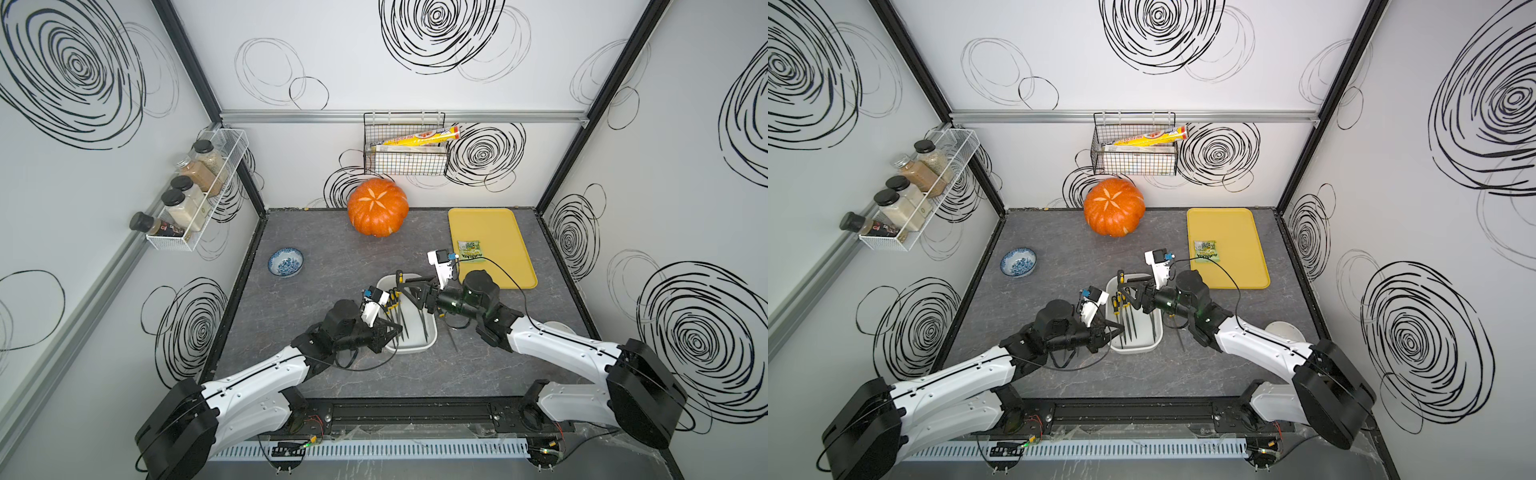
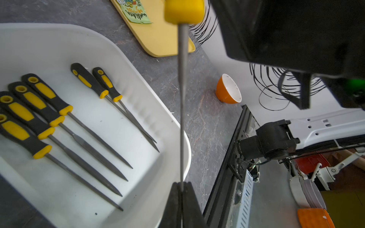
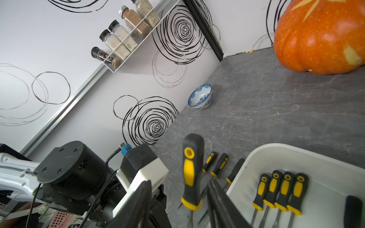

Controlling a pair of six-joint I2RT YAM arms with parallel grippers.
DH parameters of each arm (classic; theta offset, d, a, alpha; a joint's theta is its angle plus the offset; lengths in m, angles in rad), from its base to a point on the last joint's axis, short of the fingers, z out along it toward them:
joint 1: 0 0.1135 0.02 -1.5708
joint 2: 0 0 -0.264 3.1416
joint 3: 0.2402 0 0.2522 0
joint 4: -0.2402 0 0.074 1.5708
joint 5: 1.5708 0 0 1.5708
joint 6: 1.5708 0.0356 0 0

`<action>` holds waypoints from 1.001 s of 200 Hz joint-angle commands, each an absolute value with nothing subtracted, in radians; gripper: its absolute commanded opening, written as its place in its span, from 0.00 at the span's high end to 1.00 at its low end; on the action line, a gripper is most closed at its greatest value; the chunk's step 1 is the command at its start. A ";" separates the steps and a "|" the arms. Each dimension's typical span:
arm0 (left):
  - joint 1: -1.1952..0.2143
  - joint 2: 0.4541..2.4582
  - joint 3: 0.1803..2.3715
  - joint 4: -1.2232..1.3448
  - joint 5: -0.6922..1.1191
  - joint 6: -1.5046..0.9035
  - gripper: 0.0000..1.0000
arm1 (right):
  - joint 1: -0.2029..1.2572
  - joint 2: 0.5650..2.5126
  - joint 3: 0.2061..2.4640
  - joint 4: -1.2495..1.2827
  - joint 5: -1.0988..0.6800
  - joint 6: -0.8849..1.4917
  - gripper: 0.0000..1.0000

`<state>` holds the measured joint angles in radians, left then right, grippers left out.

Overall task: Take the file tool out of the storage box
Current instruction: Pick up the file tool from the storage box, then place the file tool at the center of the board.

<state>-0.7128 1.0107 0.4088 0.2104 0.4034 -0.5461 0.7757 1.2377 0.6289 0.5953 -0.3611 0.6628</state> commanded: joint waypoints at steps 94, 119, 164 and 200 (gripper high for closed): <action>-0.640 1.198 0.830 -0.949 -0.225 -0.730 1.00 | 0.724 1.153 0.815 0.068 -0.160 0.234 0.38; -0.528 1.339 0.834 -0.995 -0.167 -0.648 1.00 | 0.674 1.133 0.774 0.100 -0.206 0.252 0.38; -0.454 1.440 0.862 -1.000 -0.163 -0.639 1.00 | 0.649 1.066 0.733 0.138 -0.246 0.267 0.37; -0.451 1.556 0.858 -0.988 -0.162 -0.611 1.00 | 0.645 1.058 0.729 0.134 -0.234 0.267 0.37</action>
